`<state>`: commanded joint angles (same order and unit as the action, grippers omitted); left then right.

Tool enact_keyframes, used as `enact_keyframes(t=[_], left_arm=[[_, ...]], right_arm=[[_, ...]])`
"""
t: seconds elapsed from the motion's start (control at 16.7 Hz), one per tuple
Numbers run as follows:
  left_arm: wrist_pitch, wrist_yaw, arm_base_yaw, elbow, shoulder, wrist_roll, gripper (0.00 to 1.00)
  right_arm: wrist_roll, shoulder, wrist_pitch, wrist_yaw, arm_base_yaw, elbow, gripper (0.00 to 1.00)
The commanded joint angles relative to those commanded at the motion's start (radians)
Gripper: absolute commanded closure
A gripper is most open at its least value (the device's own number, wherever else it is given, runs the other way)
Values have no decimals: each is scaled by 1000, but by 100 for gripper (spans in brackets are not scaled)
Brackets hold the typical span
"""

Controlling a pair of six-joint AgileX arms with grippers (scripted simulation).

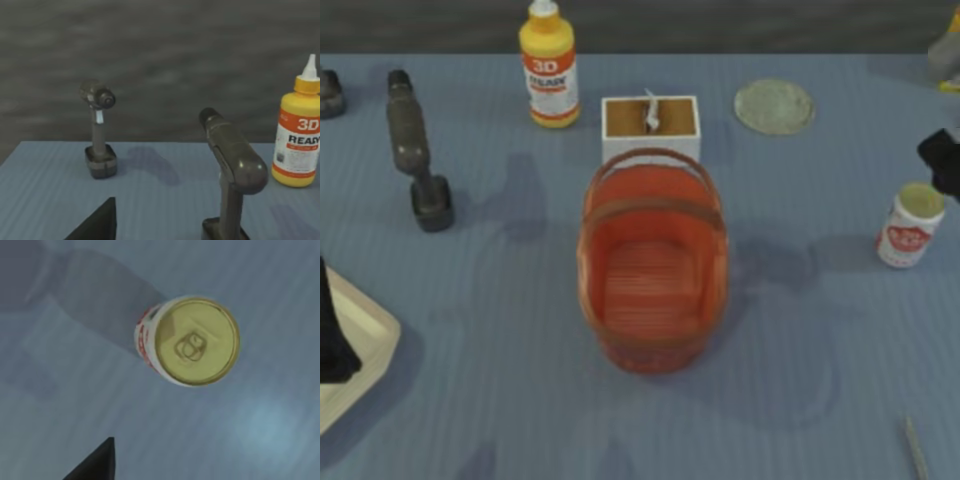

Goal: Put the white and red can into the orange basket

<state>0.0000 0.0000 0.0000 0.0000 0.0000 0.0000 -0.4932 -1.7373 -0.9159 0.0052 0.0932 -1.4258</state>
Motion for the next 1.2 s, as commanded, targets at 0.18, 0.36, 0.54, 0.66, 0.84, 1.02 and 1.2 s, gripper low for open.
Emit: enact_keyframes(t=[0.18, 0.36, 0.54, 0.66, 0.84, 1.02, 1.2], left_arm=[[0, 0, 0, 0, 0, 0, 0], [0, 0, 0, 0, 0, 0, 0], [0, 0, 0, 0, 0, 0, 0], [0, 0, 0, 0, 0, 0, 0], [0, 0, 0, 0, 0, 0, 0], [0, 0, 0, 0, 0, 0, 0], [0, 0, 0, 0, 0, 0, 0]], right_arm=[[-66, -246, -121, 1, 13, -191, 0], [-112, -408, -205, -1, 23, -319, 0], [-132, -473, -241, -2, 29, -372, 0], [-132, -474, -241, -2, 29, -373, 0], [-131, -472, -239, -2, 23, -370, 0], [-134, -484, -201, -2, 28, -343, 0], [-132, -511, -118, -2, 29, -287, 0]])
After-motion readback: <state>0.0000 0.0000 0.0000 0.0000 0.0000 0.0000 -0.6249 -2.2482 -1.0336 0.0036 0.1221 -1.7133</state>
